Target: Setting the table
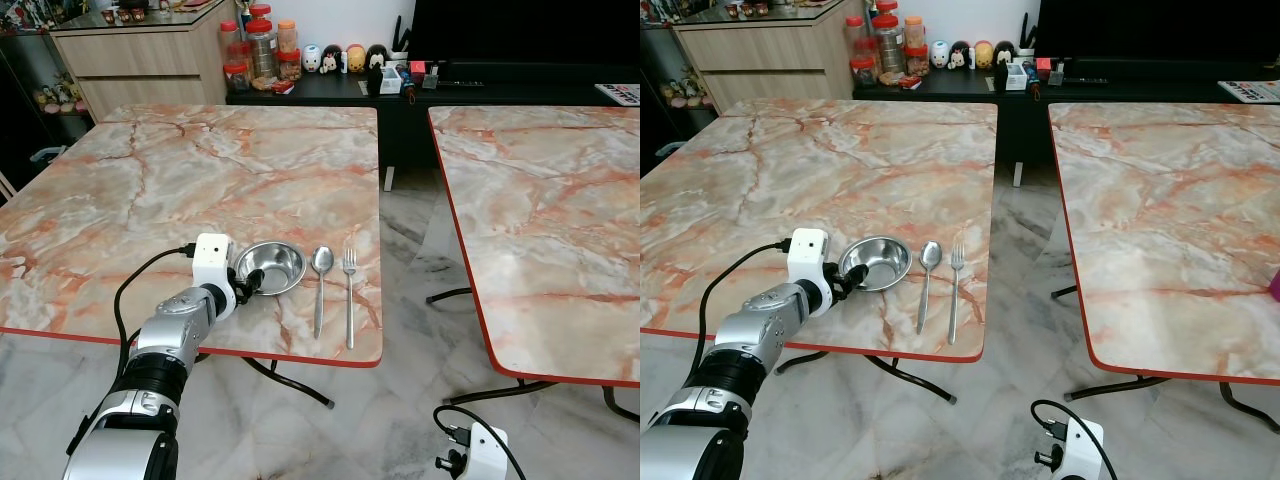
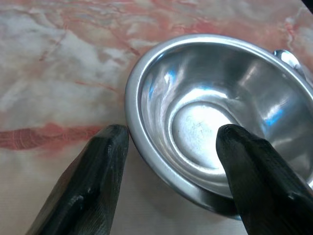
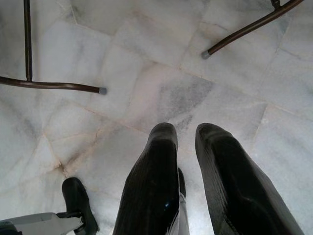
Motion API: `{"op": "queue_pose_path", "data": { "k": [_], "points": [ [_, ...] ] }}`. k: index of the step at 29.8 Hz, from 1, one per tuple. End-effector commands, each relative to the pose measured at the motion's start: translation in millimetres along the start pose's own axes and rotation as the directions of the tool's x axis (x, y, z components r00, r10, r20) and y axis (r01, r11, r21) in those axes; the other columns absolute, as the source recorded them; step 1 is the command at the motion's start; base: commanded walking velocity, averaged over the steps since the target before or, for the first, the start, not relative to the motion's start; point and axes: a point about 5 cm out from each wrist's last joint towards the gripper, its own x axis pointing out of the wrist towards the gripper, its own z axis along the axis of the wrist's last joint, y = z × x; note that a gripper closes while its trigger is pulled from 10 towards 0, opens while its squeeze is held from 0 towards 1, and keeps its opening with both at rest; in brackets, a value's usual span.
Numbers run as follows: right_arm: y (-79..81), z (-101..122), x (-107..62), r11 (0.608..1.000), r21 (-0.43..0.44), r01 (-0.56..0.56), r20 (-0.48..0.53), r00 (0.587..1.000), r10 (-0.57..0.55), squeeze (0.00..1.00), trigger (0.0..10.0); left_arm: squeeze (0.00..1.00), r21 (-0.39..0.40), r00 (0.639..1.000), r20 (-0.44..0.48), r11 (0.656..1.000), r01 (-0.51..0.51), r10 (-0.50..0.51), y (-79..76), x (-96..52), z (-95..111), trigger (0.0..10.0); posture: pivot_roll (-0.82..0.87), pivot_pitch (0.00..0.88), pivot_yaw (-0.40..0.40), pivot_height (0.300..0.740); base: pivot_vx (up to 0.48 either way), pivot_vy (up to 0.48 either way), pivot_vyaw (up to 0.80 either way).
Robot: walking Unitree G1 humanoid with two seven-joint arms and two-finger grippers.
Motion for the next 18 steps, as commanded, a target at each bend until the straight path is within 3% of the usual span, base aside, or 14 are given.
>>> {"op": "queue_pose_path", "data": {
  "k": [1, 8, 9, 10, 11, 13, 16, 17, 18],
  "points": [
    [2.3, -0.4, 0.1, 1.0, 0.013, -0.005, -0.003, 1.0, 0.005, 0.0, 10.0, 0.0, 0.016, 0.999, -0.032, 1.0, 0.005, -0.005, -0.7, 0.9, -2.9, 10.0, -0.05, 0.0, 0.034, 0.74, 0.0, 0.0, 0.0],
    [2.7, -1.2, -0.1, 1.0, 0.013, -0.007, -0.007, 1.0, 0.007, 0.0, 10.0, 0.0, 0.019, 0.998, -0.055, 1.0, 0.003, -0.002, 0.3, 0.6, -7.0, 10.0, -0.05, 0.0, 0.035, 0.74, 0.0, 0.0, 0.0],
    [2.9, -1.3, -0.1, 1.0, 0.013, -0.008, -0.008, 1.0, 0.008, 0.0, 10.0, 0.0, 0.019, 0.998, -0.055, 1.0, 0.004, -0.003, 0.2, 0.5, -7.1, 9.1, -0.05, 0.0, 0.035, 0.74, 0.0, 0.0, 0.0],
    [3.0, -1.3, -0.1, 1.0, 0.013, -0.008, -0.007, 1.0, 0.008, 0.0, 10.0, 0.0, 0.019, 0.998, -0.056, 1.0, 0.005, -0.004, 0.0, 0.5, -7.2, 7.4, -0.05, 0.0, 0.035, 0.74, 0.0, 0.0, 0.0],
    [3.1, -1.3, -0.1, 1.0, 0.012, -0.009, -0.008, 1.0, 0.009, 0.0, 10.0, 0.0, 0.019, 0.998, -0.056, 1.0, 0.005, -0.004, -0.1, 0.5, -7.2, 7.4, -0.05, 0.0, 0.035, 0.74, 0.0, 0.0, 0.0],
    [3.2, -1.6, -0.1, 1.0, 0.011, -0.01, -0.009, 1.0, 0.01, 0.0, 10.0, 0.0, 0.02, 0.998, -0.058, 1.0, 0.007, -0.006, 0.0, 0.3, -7.5, 6.3, -0.05, 0.0, 0.035, 0.74, 0.0, 0.0, 0.0],
    [3.3, -1.7, -0.1, 1.0, 0.011, -0.01, -0.01, 1.0, 0.01, 0.0, 10.0, 0.0, 0.02, 0.998, -0.06, 1.0, 0.008, -0.007, 0.1, 0.2, -7.7, 6.3, -0.05, 0.0, 0.035, 0.74, 0.0, 0.0, 0.0],
    [3.1, -1.9, -0.2, 1.0, 0.01, -0.01, -0.01, 1.0, 0.01, 0.0, 10.0, 0.0, 0.021, 0.998, -0.061, 1.0, 0.009, -0.008, 0.1, 0.0, -8.4, 4.2, -0.05, 0.0, 0.034, 0.74, 0.0, 0.0, 0.0],
    [2.9, -2.1, -0.3, 1.0, 0.01, -0.009, -0.011, 1.0, 0.01, 0.0, 10.0, 0.0, 0.021, 0.998, -0.062, 1.0, 0.01, -0.009, 0.1, -0.2, -9.0, 3.6, -0.05, 0.0, 0.034, 0.74, 0.0, 0.0, 0.0]
  ]
}}
